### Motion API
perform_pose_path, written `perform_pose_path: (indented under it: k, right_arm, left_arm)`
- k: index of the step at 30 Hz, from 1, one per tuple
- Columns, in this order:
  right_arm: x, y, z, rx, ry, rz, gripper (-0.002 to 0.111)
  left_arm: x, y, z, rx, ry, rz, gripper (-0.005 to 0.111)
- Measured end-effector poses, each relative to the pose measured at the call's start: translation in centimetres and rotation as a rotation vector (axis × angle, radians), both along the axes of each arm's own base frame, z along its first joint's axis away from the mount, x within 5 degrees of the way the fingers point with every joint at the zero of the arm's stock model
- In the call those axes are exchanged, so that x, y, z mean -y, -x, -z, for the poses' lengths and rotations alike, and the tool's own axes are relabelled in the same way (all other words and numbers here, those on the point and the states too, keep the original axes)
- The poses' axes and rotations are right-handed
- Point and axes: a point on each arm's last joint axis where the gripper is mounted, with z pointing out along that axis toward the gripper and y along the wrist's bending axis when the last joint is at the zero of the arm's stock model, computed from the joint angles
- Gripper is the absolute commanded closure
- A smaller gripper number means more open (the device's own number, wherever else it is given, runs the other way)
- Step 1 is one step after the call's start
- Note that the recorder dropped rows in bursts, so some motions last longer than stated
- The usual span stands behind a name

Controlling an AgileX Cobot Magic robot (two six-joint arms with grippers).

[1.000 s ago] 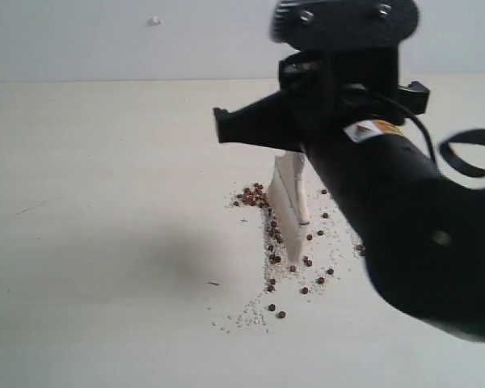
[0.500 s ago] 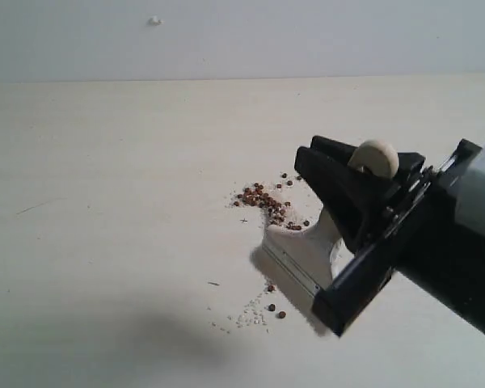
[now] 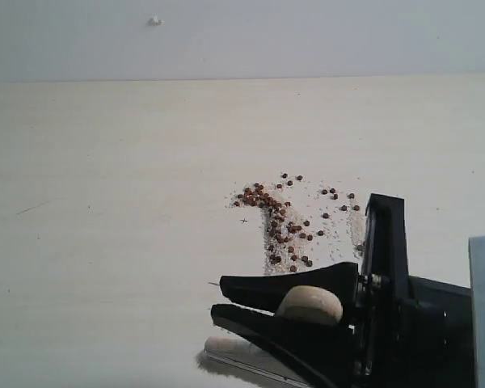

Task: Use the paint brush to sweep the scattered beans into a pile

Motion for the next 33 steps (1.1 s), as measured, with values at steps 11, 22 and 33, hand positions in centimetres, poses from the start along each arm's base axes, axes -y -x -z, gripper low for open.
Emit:
perform_pose_path:
  k: [11,22,33]
  right_arm:
    - [-1.6,-1.7,3.0,-0.022,0.045,0.080,0.108]
    - [-2.8,-1.4,5.2,-0.057,0.045,-0.011,0.108]
    - [-2.1,-3.3,5.6,-0.080,0.066,0.210,0.108]
  left_arm:
    - [0.0,0.0,0.0,0.000,0.000,0.000,0.107]
    - [0.0,0.0,0.0,0.000,0.000,0.000,0.107]
    - [0.0,0.0,0.0,0.000,0.000,0.000,0.107]
